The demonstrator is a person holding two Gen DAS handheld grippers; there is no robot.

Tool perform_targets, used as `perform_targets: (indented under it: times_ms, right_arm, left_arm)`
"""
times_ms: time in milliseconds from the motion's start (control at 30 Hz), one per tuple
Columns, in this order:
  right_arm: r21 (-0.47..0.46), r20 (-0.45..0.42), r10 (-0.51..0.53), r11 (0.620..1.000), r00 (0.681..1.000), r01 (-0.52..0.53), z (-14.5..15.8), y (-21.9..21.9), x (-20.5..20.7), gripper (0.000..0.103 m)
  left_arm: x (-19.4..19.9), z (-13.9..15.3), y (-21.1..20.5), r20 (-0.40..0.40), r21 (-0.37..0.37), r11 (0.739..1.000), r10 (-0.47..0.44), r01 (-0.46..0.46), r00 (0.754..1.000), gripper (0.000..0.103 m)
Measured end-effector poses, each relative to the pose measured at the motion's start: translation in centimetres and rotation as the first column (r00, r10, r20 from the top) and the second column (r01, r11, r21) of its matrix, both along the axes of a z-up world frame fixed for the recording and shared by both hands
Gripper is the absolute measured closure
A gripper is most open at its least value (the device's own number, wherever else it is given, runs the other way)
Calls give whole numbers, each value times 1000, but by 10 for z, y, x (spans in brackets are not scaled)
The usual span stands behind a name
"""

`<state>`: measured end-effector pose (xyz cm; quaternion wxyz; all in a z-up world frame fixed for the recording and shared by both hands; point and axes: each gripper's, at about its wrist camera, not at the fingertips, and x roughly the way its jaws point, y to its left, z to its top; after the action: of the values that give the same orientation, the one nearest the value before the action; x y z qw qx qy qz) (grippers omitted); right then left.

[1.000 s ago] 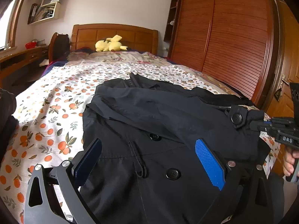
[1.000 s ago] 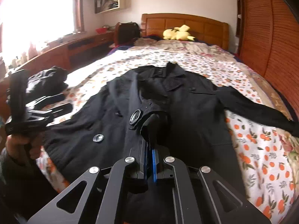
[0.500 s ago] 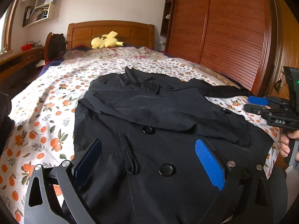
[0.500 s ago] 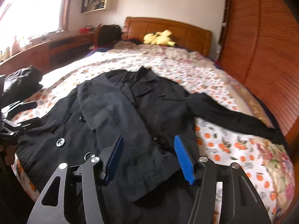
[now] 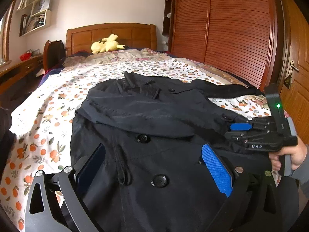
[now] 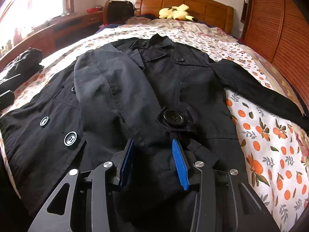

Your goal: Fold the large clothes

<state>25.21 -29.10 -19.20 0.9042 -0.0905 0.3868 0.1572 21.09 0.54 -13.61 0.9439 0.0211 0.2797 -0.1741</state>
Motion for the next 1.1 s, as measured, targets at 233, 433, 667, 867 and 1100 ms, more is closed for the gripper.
perform_targets:
  times_ms: [233, 433, 667, 867, 1100]
  right_arm:
    - [47, 8, 12, 999, 1000, -12, -1, -5, 1, 65]
    - [70, 17, 25, 997, 1000, -26, 13, -11, -4, 65]
    - [66, 93, 23, 997, 995, -30, 54, -35, -8, 64]
    - [25, 122, -45, 999, 992, 42, 72, -70, 18, 63]
    - [40, 98, -165, 986, 981, 162, 72, -115, 62, 60]
  left_arm:
    - [16, 5, -19, 2, 53, 999, -9, 9, 1000, 2]
    - [44, 0, -35, -14, 53, 998, -16, 17, 1000, 2]
    - [64, -14, -42, -9, 55, 998, -5, 6, 1000, 2]
    - [67, -23, -36, -10, 28, 1000, 8, -8, 1000, 2]
    - [52, -23, -25, 61, -18, 1000, 27, -25, 998, 2]
